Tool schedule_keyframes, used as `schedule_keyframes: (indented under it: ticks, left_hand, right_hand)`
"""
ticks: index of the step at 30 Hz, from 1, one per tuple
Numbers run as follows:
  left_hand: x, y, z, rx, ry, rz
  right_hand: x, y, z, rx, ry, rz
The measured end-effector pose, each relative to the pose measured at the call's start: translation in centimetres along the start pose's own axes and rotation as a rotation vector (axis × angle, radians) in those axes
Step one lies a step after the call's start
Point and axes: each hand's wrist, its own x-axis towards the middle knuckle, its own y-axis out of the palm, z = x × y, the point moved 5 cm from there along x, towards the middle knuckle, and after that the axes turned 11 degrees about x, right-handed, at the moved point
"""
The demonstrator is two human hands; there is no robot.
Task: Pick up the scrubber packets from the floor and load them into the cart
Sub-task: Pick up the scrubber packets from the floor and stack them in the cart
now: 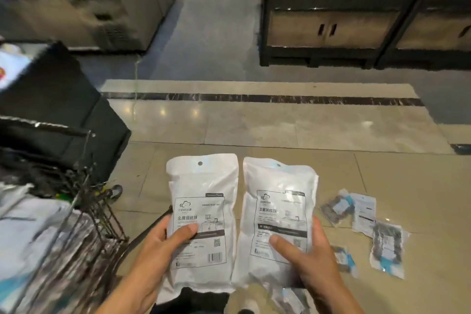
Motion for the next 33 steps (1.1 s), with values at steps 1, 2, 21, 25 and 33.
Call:
schedule_keyframes:
  ticks: [1, 2, 21, 25, 33]
  left_hand:
    - [-1.1, -1.2, 0.2, -0.021, 0.013, -0.043]
    - [-2.0, -2.2, 0.2, -0.042, 0.024, -0.073]
    - [-25.4, -27.9, 16.8, -0.508, -0.012, -0.769]
    - [-30.0, -34.2, 20.5, -0.565, -0.049, -0.795]
    - [-34.4, -44.2, 23.6, -0.521, -0.135, -0.836]
  right_hand:
    - [-0.3, 1.4, 0.4, -0.016, -0.012, 0.048]
    - [-0.5, 2.5, 0.8, -0.016, -0.023, 0.084]
    - [-16.2, 31.3, -8.9, -0.320, 0.112, 0.651]
    - [-22.1, 36.6, -13.3, -0.320, 0.172, 0.676]
    - [-30.4, 43.8, -17.9, -0.269, 0.218, 0.637]
